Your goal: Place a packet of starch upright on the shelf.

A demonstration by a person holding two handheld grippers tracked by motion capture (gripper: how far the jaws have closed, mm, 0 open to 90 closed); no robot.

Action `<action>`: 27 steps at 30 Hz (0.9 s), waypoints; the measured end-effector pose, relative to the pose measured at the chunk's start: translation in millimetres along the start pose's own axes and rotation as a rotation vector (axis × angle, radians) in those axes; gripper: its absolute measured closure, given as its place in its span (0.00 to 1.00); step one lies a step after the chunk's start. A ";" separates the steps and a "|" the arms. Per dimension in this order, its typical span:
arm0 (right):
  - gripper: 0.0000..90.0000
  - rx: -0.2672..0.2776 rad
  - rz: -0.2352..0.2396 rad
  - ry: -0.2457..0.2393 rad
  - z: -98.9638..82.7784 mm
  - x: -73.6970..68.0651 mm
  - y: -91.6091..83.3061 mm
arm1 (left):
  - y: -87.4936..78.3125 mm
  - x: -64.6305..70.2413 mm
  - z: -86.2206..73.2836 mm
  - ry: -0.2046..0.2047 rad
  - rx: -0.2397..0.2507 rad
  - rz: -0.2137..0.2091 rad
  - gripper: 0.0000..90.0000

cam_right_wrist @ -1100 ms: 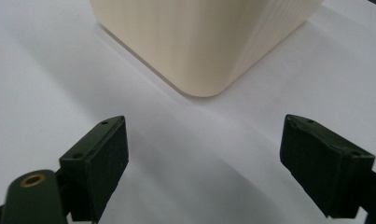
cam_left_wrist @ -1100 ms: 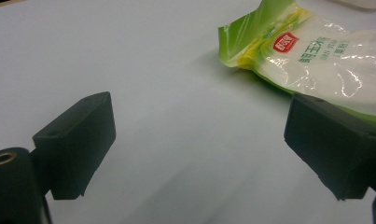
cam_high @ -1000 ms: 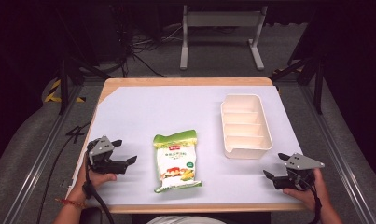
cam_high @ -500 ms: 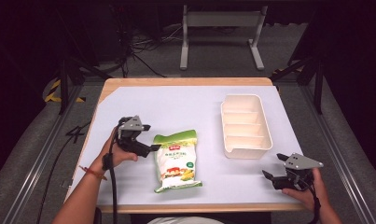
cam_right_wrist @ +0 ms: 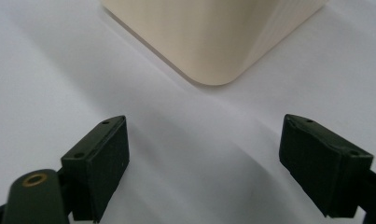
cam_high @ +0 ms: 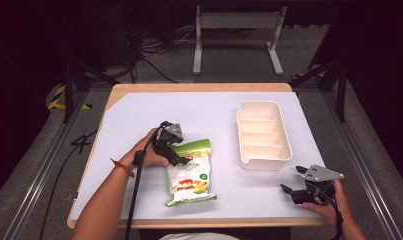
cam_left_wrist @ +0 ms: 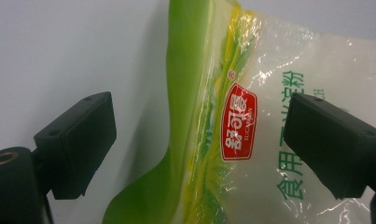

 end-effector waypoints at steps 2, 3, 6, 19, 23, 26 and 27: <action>0.17 -0.003 0.008 0.004 -0.3 0.2 0.3 | 2.9 1.1 -0.4 -0.015 -0.006 -0.023 0.13; 0.17 -0.003 0.008 0.004 -0.3 0.2 0.3 | 2.9 1.1 -0.4 -0.015 -0.006 -0.023 0.13; 0.17 -0.008 0.014 0.007 -0.6 0.2 0.9 | 3.3 6.9 1.9 0.019 -0.012 -0.072 0.25; 0.18 -0.014 0.024 0.024 -1.0 1.4 1.7 | 12.0 24.2 8.9 0.082 -0.123 -0.052 0.81; 0.18 -0.011 0.021 0.012 -0.8 0.6 1.1 | 10.7 26.2 6.1 0.073 -0.081 -0.026 0.93; 0.17 -0.011 0.021 0.013 -0.9 0.6 1.1 | 8.6 31.0 4.7 0.094 -0.059 0.020 0.97; 0.17 -0.011 0.022 0.013 -0.9 0.5 0.9 | 8.6 32.9 4.0 0.092 -0.058 0.035 0.97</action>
Point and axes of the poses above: each handheld gripper's, and its own axes: y roughly forward along the jaws, z roughly out of its top, x roughly to its right, the point moved 5 cm from there along y, roughly forward along the jaws, and after that the axes turned 13 degrees about -z, right-handed, at the moved point
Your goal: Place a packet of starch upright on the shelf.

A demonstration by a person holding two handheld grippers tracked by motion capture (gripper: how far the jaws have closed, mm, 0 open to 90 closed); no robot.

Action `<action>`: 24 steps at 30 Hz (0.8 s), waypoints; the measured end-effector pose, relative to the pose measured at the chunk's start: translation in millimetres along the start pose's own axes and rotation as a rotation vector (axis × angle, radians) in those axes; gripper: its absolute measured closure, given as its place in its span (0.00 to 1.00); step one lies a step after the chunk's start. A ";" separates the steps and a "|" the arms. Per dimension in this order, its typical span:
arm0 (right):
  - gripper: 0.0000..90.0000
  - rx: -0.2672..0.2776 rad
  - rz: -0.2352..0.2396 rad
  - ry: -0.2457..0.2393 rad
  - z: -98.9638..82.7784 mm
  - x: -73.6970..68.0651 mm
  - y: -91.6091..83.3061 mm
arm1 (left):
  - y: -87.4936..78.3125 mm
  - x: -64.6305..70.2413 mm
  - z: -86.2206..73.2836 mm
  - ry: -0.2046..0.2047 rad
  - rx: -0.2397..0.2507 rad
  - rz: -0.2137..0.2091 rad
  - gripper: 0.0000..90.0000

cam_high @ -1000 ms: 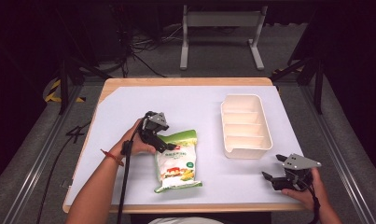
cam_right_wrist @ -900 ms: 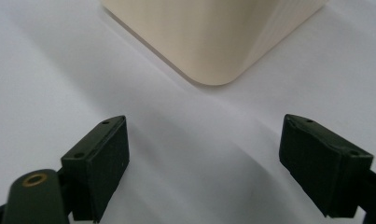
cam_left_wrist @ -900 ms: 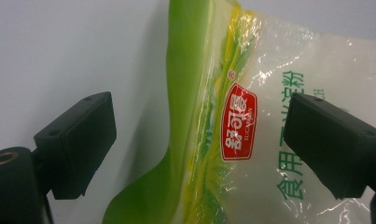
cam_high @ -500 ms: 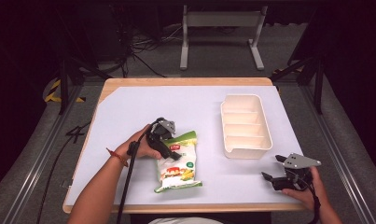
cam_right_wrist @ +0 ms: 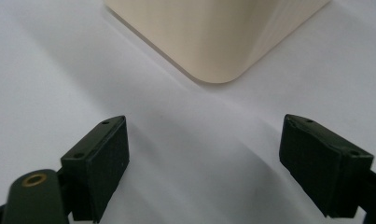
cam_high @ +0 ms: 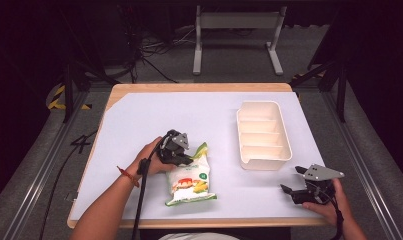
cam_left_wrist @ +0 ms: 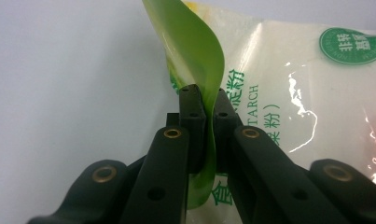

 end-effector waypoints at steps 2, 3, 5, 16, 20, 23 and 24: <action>0.17 0.000 0.001 0.000 0.0 0.2 0.1 | -2.3 2.4 -0.1 0.004 0.030 0.035 0.97; 0.17 0.000 0.000 -0.001 0.0 0.0 0.0 | -4.5 2.6 -0.2 0.004 0.041 0.044 0.98; 0.17 0.000 0.001 -0.001 0.0 0.0 -0.1 | -9.0 3.4 0.4 0.005 0.066 0.058 0.98; 0.17 0.001 0.000 -0.004 0.1 0.0 -0.1 | -40.5 13.0 8.7 0.057 0.165 0.210 0.98; 0.17 0.001 0.001 -0.001 0.0 0.3 0.2 | -57.5 15.0 16.4 0.088 0.226 0.303 0.98; 0.17 -0.001 0.001 0.003 -0.1 0.5 0.4 | -65.6 15.3 21.9 0.100 0.256 0.351 0.98; 0.17 -0.001 0.001 0.004 -0.1 0.5 0.4 | -67.1 15.2 23.7 0.107 0.260 0.354 0.98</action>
Point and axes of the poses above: each handheld gripper's, and its own axes: y roughly forward along the jaws, z roughly out of its top, x roughly to its right, the point moved 5 cm from there along y, roughly forward along the jaws, and after that the axes turned 13 degrees about -z, right-handed, at the moved point
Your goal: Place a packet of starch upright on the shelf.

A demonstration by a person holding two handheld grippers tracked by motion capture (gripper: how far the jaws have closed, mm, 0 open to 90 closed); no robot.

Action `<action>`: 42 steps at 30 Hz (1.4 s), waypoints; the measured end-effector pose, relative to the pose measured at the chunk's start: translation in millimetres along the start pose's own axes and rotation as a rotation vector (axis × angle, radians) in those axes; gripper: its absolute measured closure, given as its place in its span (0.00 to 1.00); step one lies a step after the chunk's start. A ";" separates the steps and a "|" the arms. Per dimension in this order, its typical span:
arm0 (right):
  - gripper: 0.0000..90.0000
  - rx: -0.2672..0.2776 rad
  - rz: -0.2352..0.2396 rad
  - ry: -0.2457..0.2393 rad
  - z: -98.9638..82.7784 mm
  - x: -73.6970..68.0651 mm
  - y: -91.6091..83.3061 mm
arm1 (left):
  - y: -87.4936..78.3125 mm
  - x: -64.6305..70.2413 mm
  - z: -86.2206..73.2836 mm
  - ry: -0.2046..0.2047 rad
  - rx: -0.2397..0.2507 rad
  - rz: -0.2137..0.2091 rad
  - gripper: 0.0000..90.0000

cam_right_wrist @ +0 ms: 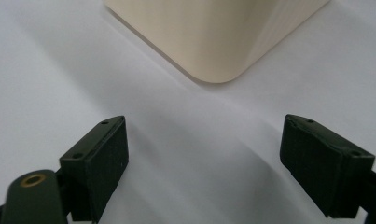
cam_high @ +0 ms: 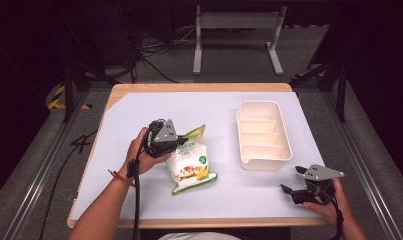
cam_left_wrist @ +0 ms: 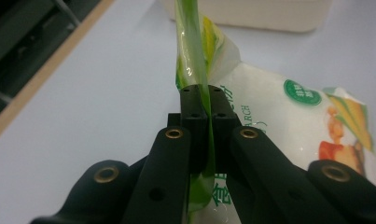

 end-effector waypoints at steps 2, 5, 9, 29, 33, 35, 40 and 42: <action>0.17 0.001 0.000 -0.001 0.0 -0.1 -0.2 | -2.8 -0.4 4.9 0.015 0.027 0.010 0.98; 0.17 0.009 -0.004 -0.008 0.8 -1.1 -1.3 | -8.7 0.5 14.1 0.045 0.055 0.045 0.98; 0.17 0.031 -0.001 0.010 1.7 0.7 -2.8 | -14.2 2.5 24.4 0.080 0.081 0.088 0.98; 0.17 0.178 -0.052 0.044 11.9 6.7 -19.3 | -7.5 11.2 82.8 0.189 0.153 0.049 0.98; 0.17 0.181 -0.061 0.043 12.3 7.6 -19.5 | -3.8 11.3 95.7 0.190 0.159 0.035 0.98; 0.17 0.183 -0.064 0.042 12.4 8.1 -19.5 | -1.6 10.8 102.4 0.196 0.161 0.036 0.98; 0.17 0.174 -0.070 0.045 11.7 9.1 -18.6 | 4.5 7.4 115.1 0.194 0.175 0.021 0.98; 0.17 0.170 -0.068 0.046 11.3 8.8 -18.2 | 6.6 5.3 118.9 0.194 0.182 0.027 0.98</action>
Point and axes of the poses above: each handheld gripper's, and its own axes: y roughly forward along the jaws, z roughly out of its top, x roughly to its right, the point moved 5 cm from there along y, roughly forward along the jaws, and after that the axes turned 13 degrees about -z, right-handed, at the moved point
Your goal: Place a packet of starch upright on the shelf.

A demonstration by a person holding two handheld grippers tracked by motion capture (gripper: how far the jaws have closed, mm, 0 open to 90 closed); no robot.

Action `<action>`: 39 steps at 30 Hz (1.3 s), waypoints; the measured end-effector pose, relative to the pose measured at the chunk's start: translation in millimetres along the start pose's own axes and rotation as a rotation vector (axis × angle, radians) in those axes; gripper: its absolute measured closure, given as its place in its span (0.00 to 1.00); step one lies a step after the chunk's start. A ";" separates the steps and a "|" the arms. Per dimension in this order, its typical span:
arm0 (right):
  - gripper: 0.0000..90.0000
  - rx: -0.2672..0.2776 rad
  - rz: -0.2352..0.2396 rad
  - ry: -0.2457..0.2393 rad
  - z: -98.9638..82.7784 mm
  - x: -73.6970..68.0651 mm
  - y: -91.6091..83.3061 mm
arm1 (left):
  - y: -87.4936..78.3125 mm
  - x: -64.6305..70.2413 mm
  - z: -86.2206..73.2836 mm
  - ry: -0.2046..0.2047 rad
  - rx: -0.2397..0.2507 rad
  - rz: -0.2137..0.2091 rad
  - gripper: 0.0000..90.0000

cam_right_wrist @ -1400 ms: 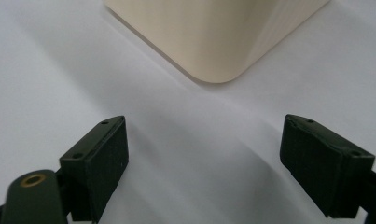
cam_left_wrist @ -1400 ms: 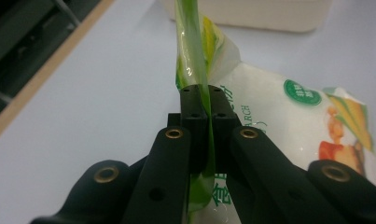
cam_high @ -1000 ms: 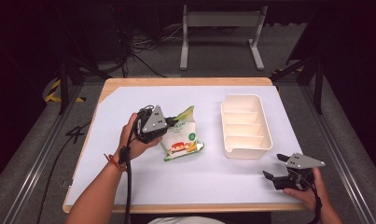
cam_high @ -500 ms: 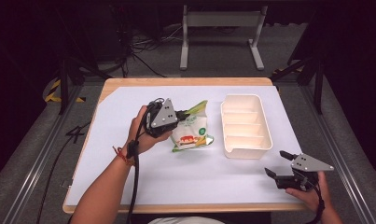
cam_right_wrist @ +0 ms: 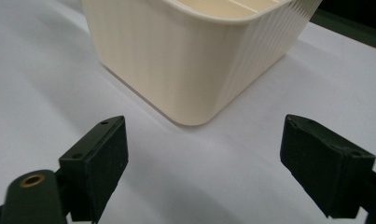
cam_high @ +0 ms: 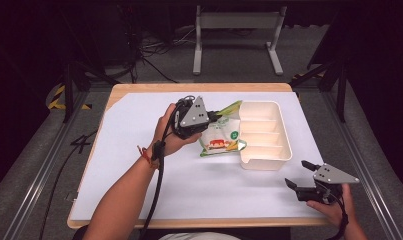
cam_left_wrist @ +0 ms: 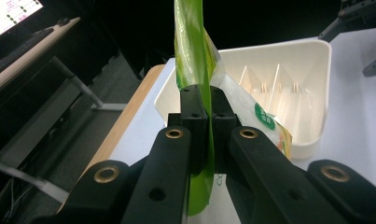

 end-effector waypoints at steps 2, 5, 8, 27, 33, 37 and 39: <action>0.17 -0.003 -0.001 0.001 -0.3 0.1 0.1 | 2.7 -2.3 2.3 -0.003 0.003 -0.001 0.98; 0.17 0.007 -0.004 0.005 0.5 0.8 -0.6 | 8.0 -7.3 4.5 -0.010 0.010 0.000 0.98; 0.17 0.003 -0.004 0.002 0.1 0.3 0.0 | 13.9 -11.1 6.2 -0.022 0.023 -0.007 0.98; 0.17 -0.015 0.000 0.002 -2.2 -0.2 1.8 | 51.4 -18.4 31.8 -0.004 0.046 -0.032 0.98; 0.17 -0.016 0.003 0.004 -2.7 -0.2 2.0 | 65.0 -20.1 37.2 -0.008 0.065 -0.055 0.98; 0.17 -0.016 0.004 0.002 -2.8 -0.7 1.9 | 75.2 -18.8 39.4 0.002 0.056 -0.068 0.98; 0.17 -0.017 0.003 0.004 -2.9 -0.3 2.0 | 79.9 -18.0 40.7 0.000 0.061 -0.072 0.98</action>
Point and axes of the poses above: each handheld gripper's, and its own axes: y roughly forward along the jaws, z roughly out of its top, x roughly to its right, the point moved 5 cm from there along y, roughly forward along the jaws, and after that the axes turned 13 degrees about -z, right-handed, at the moved point
